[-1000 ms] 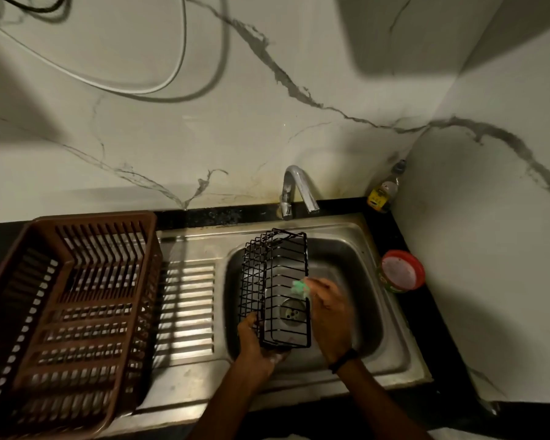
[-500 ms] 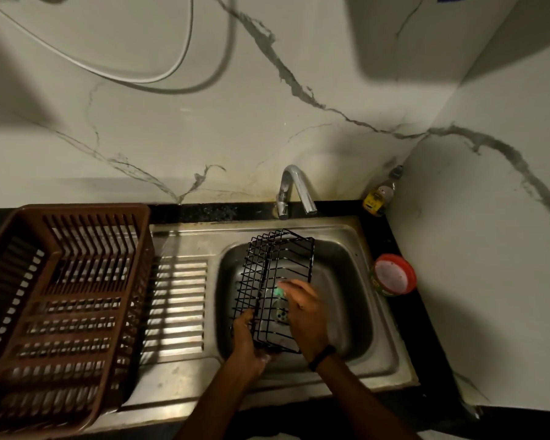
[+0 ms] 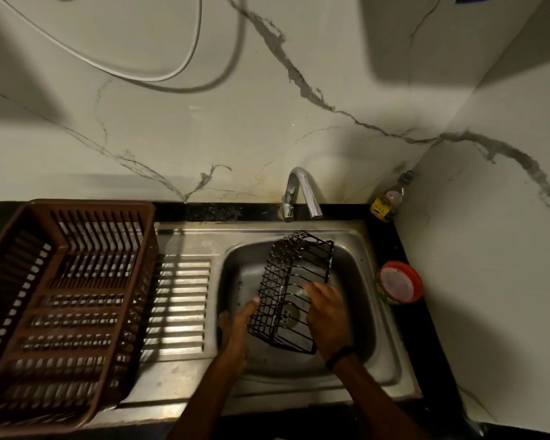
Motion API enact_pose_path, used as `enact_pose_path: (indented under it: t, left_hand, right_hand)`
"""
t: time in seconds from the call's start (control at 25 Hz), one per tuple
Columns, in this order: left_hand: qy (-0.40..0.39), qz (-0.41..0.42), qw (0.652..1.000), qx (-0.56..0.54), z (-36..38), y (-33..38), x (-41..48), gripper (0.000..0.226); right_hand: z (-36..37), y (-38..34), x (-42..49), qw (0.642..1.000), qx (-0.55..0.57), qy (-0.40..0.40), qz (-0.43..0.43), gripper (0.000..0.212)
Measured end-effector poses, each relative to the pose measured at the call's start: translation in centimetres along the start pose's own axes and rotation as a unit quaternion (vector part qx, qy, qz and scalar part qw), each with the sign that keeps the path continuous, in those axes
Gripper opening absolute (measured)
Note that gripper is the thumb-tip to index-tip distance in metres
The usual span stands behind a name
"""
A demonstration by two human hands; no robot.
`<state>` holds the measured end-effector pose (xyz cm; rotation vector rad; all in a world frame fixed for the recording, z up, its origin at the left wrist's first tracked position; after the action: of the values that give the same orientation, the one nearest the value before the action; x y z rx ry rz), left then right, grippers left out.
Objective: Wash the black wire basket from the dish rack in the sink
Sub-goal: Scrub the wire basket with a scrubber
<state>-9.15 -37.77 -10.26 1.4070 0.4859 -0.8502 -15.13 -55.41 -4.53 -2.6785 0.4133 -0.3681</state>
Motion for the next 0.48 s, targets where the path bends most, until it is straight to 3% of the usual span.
enact_pose_path:
  t: [0.08, 0.12, 0.2, 0.28, 0.48]
  left_hand:
    - [-0.045, 0.118, 0.982, 0.138, 0.7, 2.9, -0.1, 0.104]
    - [-0.108, 0.125, 0.963, 0.215, 1.8, 3.8, -0.3, 0.104]
    - [-0.208, 0.071, 0.900, 0.377, 3.8, 3.6, -0.1, 0.129]
    - [-0.232, 0.039, 0.851, 0.470, 4.6, 2.5, -0.3, 0.146]
    - [-0.250, 0.062, 0.870, 0.421, 4.9, 1.3, 0.0, 0.133]
  right_hand:
    - [0.0, 0.4, -0.7, 0.999, -0.015, 0.019, -0.028, 0.034]
    - [0.1, 0.5, -0.9, 0.999, -0.019, 0.020, -0.039, 0.031]
    - [0.5, 0.9, -1.5, 0.998, -0.021, 0.020, -0.052, 0.027]
    - [0.8, 1.3, -2.2, 0.998, -0.017, 0.030, -0.051, 0.029]
    - [0.7, 1.6, -3.0, 0.998, 0.007, 0.031, -0.063, 0.030]
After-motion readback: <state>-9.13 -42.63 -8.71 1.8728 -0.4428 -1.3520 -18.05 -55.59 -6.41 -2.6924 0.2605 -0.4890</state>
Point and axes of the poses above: each hand's wrist, its own x-axis towards the middle knuckle, its own z-axis out of the palm, y = z × x, the point moved 4 cm from there along x, towards the middle knuckle, and after that the axes turned 10 degrees about -y, right-handed, at the moved point
